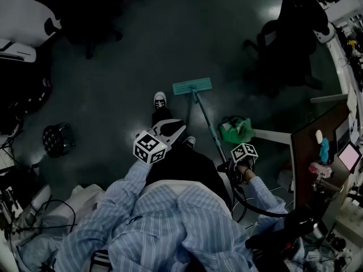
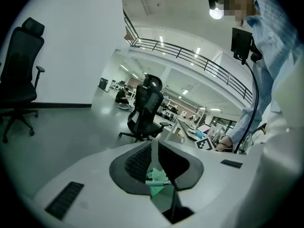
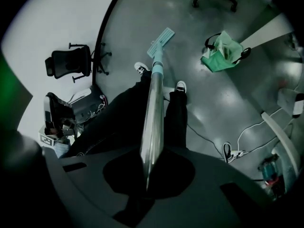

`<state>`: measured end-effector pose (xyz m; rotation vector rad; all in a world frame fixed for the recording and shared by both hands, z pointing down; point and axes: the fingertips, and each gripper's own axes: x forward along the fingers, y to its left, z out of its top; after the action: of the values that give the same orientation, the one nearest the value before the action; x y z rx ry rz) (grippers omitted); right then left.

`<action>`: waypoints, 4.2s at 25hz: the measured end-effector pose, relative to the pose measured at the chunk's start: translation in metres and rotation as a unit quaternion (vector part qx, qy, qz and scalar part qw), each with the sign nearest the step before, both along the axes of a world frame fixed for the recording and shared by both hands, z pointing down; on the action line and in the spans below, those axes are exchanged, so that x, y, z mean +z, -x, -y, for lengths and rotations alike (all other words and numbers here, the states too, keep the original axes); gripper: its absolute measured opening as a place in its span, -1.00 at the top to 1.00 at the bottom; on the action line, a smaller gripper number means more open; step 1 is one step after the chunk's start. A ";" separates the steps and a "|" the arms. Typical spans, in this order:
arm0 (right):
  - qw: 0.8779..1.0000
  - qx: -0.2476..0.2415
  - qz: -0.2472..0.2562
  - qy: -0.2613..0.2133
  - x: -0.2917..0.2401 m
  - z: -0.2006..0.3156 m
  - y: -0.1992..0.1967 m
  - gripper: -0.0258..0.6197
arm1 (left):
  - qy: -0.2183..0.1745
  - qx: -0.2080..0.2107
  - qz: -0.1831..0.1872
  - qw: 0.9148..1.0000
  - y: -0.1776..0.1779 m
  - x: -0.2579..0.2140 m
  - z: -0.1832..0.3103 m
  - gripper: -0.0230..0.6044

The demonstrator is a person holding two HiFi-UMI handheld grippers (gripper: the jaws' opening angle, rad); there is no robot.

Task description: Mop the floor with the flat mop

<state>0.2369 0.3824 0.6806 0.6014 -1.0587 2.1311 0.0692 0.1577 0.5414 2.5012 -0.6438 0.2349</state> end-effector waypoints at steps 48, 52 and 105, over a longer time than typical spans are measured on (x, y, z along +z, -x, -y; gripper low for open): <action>0.996 -0.083 -0.017 -0.025 0.015 0.380 0.078 0.83 | 0.041 -0.074 0.017 0.996 0.115 0.015 0.226 0.79; 0.996 -0.077 -0.019 -0.033 0.023 0.469 0.111 0.83 | 0.058 -0.079 0.018 0.995 0.143 0.024 0.266 0.79; 0.996 -0.023 -0.030 -0.086 0.083 0.613 0.175 0.84 | 0.092 -0.141 -0.018 0.986 0.179 0.042 0.291 0.79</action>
<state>0.0622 -0.2309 0.7639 0.7097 -1.2190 1.9834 -0.1098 -0.1337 0.5830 2.2024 -0.9080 0.1361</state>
